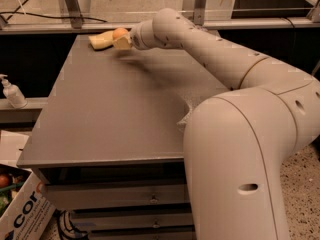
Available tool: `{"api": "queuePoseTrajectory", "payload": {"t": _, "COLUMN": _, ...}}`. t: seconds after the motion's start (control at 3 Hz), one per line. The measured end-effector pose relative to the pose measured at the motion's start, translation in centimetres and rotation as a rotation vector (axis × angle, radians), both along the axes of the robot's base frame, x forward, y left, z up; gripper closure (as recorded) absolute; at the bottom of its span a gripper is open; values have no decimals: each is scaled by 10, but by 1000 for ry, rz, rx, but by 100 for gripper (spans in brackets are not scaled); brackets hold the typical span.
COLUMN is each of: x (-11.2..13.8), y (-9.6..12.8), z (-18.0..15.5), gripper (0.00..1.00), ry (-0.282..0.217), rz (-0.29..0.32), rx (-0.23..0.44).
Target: Move orange near sponge
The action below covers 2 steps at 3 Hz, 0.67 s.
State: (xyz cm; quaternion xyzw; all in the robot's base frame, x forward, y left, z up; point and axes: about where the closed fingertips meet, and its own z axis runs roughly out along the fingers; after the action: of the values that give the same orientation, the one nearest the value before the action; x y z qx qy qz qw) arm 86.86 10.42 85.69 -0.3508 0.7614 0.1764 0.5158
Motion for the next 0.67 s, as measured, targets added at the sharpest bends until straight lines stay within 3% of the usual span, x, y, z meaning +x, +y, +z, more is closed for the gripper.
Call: {"api": "queuePoseTrajectory", "payload": {"t": 0.67, "x": -1, "y": 1, "z": -9, "gripper": 13, "ry": 28, "rz": 15, "rx": 3}}
